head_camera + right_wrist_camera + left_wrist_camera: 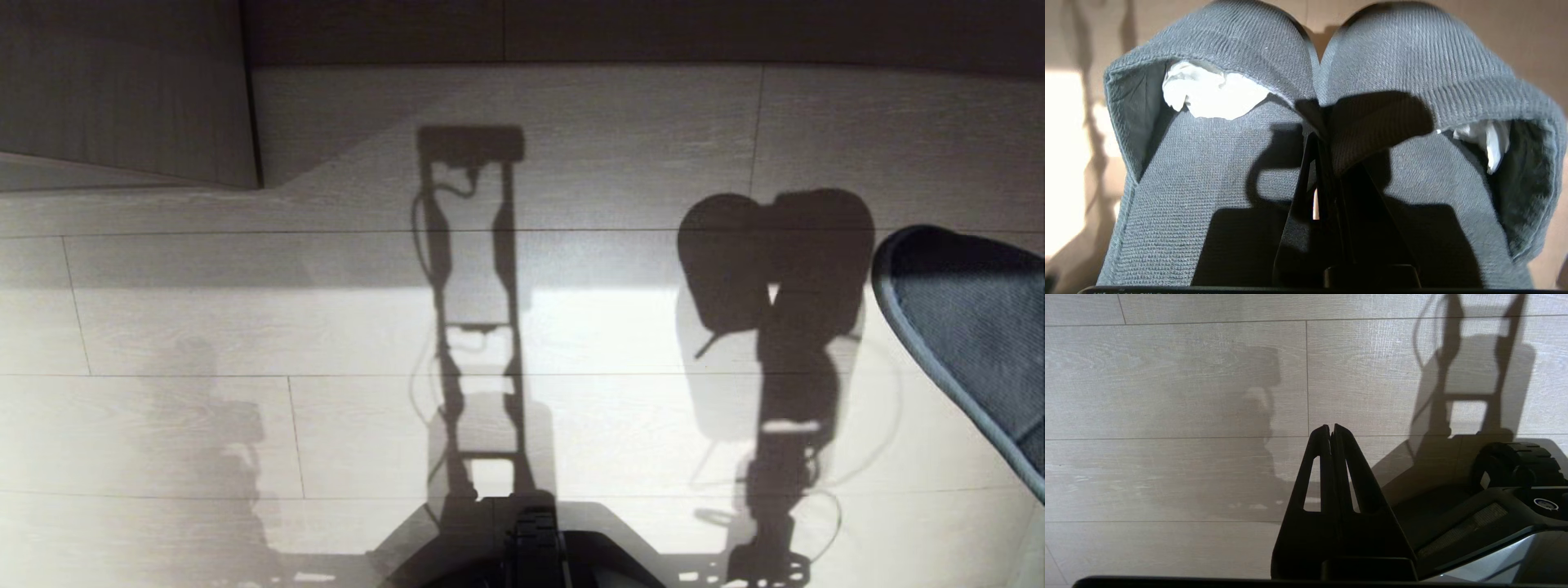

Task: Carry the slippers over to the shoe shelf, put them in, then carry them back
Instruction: Place the slippers on the floor

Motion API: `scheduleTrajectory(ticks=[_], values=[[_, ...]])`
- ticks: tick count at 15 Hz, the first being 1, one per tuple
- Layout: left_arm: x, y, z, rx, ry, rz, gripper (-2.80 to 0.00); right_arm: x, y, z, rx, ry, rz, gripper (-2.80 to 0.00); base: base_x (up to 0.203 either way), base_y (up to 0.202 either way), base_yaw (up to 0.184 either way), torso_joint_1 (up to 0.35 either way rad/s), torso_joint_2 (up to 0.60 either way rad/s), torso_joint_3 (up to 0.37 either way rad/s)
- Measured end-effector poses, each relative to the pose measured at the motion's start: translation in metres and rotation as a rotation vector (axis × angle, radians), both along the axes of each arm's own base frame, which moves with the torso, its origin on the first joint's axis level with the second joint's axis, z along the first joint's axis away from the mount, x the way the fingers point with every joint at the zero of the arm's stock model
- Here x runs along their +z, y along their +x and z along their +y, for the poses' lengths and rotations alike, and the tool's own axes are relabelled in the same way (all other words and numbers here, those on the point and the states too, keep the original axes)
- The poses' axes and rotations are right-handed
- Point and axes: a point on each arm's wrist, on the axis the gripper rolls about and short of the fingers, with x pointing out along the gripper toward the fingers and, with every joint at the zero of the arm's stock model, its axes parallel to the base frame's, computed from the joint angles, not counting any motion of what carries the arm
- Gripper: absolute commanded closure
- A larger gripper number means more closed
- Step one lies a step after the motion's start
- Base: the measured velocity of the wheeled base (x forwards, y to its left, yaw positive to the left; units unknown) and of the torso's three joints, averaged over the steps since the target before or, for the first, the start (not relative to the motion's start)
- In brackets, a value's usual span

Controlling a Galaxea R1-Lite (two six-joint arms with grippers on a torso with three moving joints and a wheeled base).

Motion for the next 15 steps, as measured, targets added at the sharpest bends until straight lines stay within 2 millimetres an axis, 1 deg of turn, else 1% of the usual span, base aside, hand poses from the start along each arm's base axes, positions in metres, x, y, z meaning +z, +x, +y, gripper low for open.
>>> scheduleTrajectory(ticks=[3, 5, 8, 10, 12, 15], values=[[0.0, 0.0, 0.0, 0.0, 0.0, 0.0, 0.0, 0.021, 0.05, 0.0, -0.045, 0.003, -0.016, 0.0, 0.0, 0.0, 0.0, 0.0, 0.0, 0.0], [0.0, 0.0, 0.0, 0.0, 0.0, 0.0, 0.0, 0.027, 0.084, -0.001, -0.065, 0.007, -0.026, 0.0, 0.0, 0.0, 0.0, 0.0, 0.0, 0.0], [0.0, 0.0, 0.0, 0.0, 0.0, 0.0, 0.0, 0.028, 0.136, -0.003, -0.085, 0.013, -0.067, 0.0, 0.0, 0.0, 0.0, 0.0, 0.0, 0.0], [0.0, 0.0, 0.0, 0.0, 0.0, 0.0, 0.0, 0.024, 0.168, -0.004, -0.089, 0.017, -0.102, 0.0, 0.0, 0.0, 0.0, 0.0, 0.0, 0.0], [0.0, 0.0, 0.0, 0.0, 0.0, 0.0, 0.0, 0.022, 0.194, -0.004, -0.091, 0.022, -0.141, 0.0, 0.0, 0.0, 0.0, 0.0, 0.0, 0.0], [0.0, 0.0, 0.0, 0.0, 0.0, 0.0, 0.0, 0.03, 0.232, -0.005, -0.09, 0.025, -0.237, 0.0, 0.0, 0.0, 0.0, 0.0, 0.0, 0.0]])
